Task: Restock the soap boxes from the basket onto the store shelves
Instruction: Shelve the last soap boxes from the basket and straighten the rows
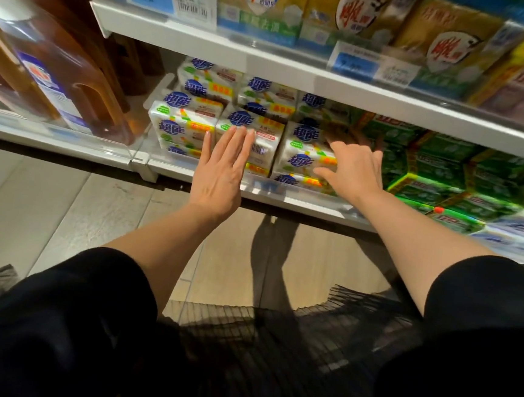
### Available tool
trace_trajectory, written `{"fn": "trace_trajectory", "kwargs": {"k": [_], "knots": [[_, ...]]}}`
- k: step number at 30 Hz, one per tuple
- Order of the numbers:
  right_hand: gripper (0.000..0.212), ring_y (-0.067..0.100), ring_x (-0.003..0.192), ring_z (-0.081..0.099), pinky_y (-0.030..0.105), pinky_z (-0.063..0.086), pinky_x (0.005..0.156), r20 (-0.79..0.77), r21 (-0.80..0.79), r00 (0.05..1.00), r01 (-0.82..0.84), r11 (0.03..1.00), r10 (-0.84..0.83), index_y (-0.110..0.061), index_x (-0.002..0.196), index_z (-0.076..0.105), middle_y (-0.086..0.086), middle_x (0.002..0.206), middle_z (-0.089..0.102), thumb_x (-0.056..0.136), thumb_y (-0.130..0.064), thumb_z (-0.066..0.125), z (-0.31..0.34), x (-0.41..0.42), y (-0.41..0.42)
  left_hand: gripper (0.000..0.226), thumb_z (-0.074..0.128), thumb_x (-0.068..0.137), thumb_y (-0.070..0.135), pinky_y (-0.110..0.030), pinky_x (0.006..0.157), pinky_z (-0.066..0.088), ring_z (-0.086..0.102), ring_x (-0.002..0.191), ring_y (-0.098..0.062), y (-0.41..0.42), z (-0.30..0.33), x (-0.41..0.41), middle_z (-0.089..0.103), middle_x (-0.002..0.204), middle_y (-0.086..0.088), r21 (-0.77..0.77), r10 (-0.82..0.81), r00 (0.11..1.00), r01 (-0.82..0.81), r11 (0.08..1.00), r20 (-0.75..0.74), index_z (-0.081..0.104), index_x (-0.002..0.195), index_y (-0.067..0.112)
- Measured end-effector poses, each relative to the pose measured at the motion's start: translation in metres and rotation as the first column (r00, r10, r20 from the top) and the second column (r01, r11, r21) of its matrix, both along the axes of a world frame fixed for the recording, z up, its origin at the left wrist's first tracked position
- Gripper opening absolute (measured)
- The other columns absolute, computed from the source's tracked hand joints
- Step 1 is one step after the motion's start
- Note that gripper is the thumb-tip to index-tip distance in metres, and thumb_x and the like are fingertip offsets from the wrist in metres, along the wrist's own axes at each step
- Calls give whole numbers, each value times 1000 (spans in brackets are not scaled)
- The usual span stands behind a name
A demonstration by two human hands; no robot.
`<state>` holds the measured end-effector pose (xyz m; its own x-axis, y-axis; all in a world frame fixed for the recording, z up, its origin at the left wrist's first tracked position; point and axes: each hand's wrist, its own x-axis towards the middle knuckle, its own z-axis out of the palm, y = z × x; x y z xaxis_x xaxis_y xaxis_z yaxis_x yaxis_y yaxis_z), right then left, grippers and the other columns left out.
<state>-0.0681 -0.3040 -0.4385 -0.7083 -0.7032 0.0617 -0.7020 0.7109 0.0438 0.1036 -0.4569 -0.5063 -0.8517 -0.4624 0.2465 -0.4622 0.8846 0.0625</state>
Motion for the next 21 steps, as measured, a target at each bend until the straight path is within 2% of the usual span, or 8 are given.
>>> {"fn": "trace_trajectory", "kwargs": {"k": [5, 9, 12, 16, 21], "knots": [[61, 32, 119, 49, 43, 32, 98, 121, -114, 993, 9, 993, 5, -19, 133, 51, 10, 125, 60, 82, -46, 70, -1, -4, -2, 87, 50, 89, 8, -45, 118, -11, -6, 150, -24, 1, 3, 0, -1, 163, -8, 32, 6, 1000, -6, 999, -7, -6, 154, 15], [66, 32, 112, 54, 39, 34, 90, 116, -177, 992, -25, 984, 46, -18, 132, 54, 11, 121, 63, 78, -49, 72, -4, 0, -1, 86, 48, 90, 7, -45, 120, -8, -11, 149, -23, 7, 6, -3, -7, 163, -7, 75, 35, 999, -35, 997, 2, -10, 154, 15], [63, 31, 110, 54, 39, 33, 88, 123, -197, 990, -36, 980, 61, -18, 132, 54, 11, 120, 64, 79, -49, 71, -6, 2, 0, 88, 50, 91, 8, -45, 121, -5, -13, 149, -24, 11, 8, -6, -8, 163, -8, 107, 37, 999, -38, 994, 5, -11, 153, 14], [63, 30, 118, 54, 39, 38, 93, 196, -204, 977, -41, 978, 82, -15, 133, 55, 11, 125, 63, 80, -47, 71, -5, -10, 3, 92, 55, 88, 7, -44, 120, -7, -10, 149, -24, 7, 8, -2, -5, 163, -7, 99, 21, 1000, -22, 995, 12, -9, 154, 14], [54, 31, 111, 57, 40, 42, 88, 170, -180, 981, -66, 981, 97, -14, 126, 58, 12, 117, 65, 84, -45, 68, -8, -14, 5, 92, 54, 88, 6, -43, 119, -11, -12, 149, -23, 10, 8, -2, -8, 163, -7, 92, 28, 999, -30, 995, 29, -10, 154, 15]]}}
